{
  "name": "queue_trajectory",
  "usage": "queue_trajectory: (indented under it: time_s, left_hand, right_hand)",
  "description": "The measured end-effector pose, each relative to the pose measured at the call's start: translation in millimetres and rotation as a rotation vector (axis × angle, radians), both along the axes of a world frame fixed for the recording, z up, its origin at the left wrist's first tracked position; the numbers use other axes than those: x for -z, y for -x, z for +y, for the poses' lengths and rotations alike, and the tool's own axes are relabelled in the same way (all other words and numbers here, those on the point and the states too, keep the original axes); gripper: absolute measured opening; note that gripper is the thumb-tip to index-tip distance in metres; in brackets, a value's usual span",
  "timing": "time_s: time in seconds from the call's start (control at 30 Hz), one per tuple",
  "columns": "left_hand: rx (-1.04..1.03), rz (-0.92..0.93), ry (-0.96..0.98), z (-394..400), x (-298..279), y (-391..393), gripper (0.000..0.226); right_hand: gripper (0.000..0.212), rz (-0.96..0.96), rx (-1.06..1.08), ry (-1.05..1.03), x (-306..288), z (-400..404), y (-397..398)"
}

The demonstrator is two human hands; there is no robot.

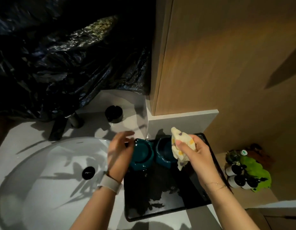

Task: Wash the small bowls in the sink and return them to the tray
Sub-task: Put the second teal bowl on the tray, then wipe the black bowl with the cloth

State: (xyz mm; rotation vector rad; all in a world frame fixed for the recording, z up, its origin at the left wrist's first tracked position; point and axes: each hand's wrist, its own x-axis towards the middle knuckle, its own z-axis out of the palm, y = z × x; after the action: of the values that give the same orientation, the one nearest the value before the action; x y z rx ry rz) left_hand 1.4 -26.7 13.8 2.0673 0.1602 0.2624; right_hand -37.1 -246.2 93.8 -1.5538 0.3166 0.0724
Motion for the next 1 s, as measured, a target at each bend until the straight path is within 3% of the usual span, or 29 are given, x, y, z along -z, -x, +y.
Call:
queue_trajectory:
  time_s: [0.1,0.17,0.23,0.33,0.47,0.7,0.87,1.0]
  left_hand:
    - [-0.198,0.213,-0.092,47.0,-1.0,-43.1,0.022]
    - [-0.287,0.303,-0.046,66.5,1.3,-72.6,0.018]
    - [-0.354,0.405,-0.005,79.1,9.8,-102.8,0.035]
    - [-0.341,0.514,0.025,88.7,28.1,-135.8,0.059]
    - [-0.246,0.588,0.08,84.6,36.7,-154.7,0.042]
    - [-0.216,0.475,0.101,97.8,10.5,-114.7,0.011]
    - [-0.11,0.431,0.445,136.5,-11.7,-52.3,0.027]
    - [0.14,0.408,0.372,165.3,-29.5,1.1,0.037]
  right_hand:
    - [0.013,0.015,-0.056,-0.033,-0.9,32.7,-19.3]
    - [0.013,0.021,-0.094,-0.054,0.0,55.2,-31.0]
    - [0.015,0.02,-0.127,-0.074,1.7,75.4,-41.4]
    - [0.018,0.042,-0.172,-0.062,4.6,97.8,-52.9]
    - [0.018,0.076,-0.143,-0.058,9.6,114.5,-58.4]
    - [0.015,0.103,-0.064,-0.051,12.2,134.2,-46.2]
    - [0.012,0.1,-0.048,-0.047,11.2,154.1,-21.9]
    - [0.014,0.079,-0.015,-0.105,13.3,172.0,-0.4]
